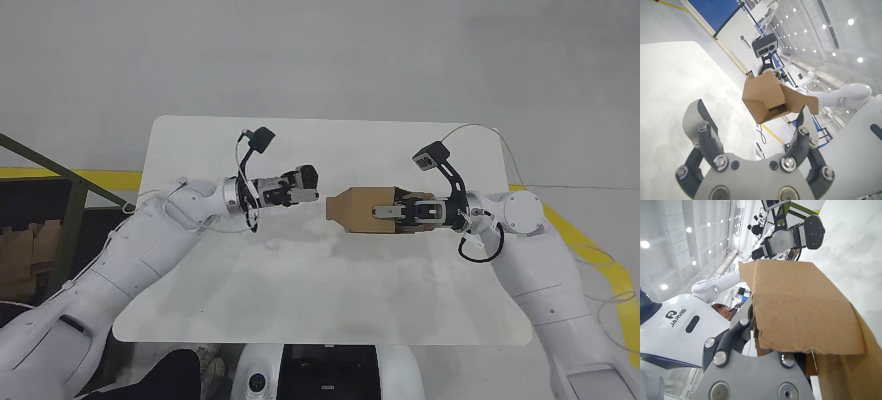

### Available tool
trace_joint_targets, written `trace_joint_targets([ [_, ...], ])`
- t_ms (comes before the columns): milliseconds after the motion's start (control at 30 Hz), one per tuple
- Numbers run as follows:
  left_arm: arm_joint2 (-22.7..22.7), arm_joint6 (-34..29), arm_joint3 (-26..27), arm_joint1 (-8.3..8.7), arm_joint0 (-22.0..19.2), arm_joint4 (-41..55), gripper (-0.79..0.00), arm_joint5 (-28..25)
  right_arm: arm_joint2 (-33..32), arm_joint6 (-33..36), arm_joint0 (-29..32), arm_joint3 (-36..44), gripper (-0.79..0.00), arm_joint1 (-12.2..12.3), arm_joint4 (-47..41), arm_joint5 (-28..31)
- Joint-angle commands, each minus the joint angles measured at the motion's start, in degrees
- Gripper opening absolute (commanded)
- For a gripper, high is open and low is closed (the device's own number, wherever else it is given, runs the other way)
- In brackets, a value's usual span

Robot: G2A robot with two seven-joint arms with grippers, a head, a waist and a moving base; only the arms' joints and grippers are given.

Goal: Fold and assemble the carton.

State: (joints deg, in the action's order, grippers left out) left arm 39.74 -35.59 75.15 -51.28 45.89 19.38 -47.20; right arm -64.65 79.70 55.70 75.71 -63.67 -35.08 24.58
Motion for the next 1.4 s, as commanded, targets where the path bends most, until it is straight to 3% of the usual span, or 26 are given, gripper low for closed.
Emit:
trace_joint_targets([
  [0,-0.11,0.26,-0.38,-0.45,-0.6,-0.62,0.0,1.74,0.0,0.0,0.0,0.0,-0.785,0.0,0.0,0.0],
  [200,-1.72,2.57,-0.9,-2.43,-1.65,-5.82,0.0,5.35,0.0,0.0,0.0,0.0,-0.785,0.0,0.0,0.0],
  [367,-3.02,0.68,-0.9,-3.78,-2.52,-7.62,0.0,5.41,0.0,0.0,0.0,0.0,-0.785,0.0,0.0,0.0],
  [600,-3.53,-2.63,-1.23,-4.82,-2.65,-7.92,0.0,4.4,0.0,0.0,0.0,0.0,-0.785,0.0,0.0,0.0],
  [1367,-2.6,-2.17,-2.82,-8.46,-4.3,-10.04,0.0,7.88,0.0,0.0,0.0,0.0,-0.785,0.0,0.0,0.0],
])
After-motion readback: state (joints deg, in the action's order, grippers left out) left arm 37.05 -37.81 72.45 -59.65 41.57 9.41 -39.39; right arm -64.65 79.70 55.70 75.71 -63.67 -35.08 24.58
